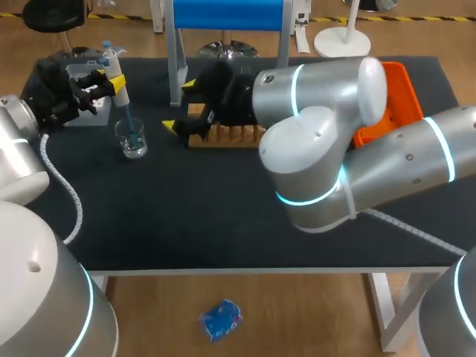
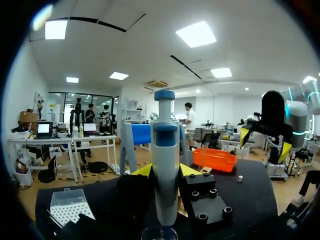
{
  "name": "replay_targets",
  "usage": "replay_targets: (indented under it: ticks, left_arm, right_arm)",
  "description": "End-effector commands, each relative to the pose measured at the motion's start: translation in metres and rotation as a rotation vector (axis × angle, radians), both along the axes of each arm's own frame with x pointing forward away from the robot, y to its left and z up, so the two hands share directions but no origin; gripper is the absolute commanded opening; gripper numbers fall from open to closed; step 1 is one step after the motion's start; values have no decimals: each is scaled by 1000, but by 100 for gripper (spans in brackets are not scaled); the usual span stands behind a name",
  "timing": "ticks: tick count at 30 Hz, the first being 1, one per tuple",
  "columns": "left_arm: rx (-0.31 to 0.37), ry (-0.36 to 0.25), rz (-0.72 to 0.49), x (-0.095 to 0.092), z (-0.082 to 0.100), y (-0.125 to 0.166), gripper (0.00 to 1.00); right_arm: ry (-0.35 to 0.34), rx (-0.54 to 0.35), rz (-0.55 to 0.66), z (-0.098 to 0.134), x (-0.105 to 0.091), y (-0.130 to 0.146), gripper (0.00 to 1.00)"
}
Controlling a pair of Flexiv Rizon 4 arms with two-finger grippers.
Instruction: Invert the test tube, pick up the pipette, mount the tip to pipette, aspirate from beaker and dispense into the tube, eject the tip, return the pipette, and cap with the stopper.
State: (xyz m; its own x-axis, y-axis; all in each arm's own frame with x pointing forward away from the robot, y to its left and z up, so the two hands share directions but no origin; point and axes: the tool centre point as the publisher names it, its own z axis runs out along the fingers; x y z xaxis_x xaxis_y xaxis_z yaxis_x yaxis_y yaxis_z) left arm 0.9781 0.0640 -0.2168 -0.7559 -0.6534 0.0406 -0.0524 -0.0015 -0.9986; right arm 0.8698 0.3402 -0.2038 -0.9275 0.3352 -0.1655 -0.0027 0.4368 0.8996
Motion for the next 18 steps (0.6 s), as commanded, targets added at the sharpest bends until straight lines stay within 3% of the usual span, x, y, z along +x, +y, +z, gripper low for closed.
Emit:
replay_targets:
  ticks: [1, 10, 18]
  left_arm:
    - [-2, -3, 1, 0, -1, 0, 0]
    - [-2, -3, 1, 0, -1, 0, 0]
    - [-2, -3, 1, 0, -1, 0, 0]
  right_arm:
    - [200, -26, 385, 29, -6, -31, 100]
    - [239, -7, 505, 39, 10, -33, 100]
    - [230, -11, 562, 44, 33, -15, 100]
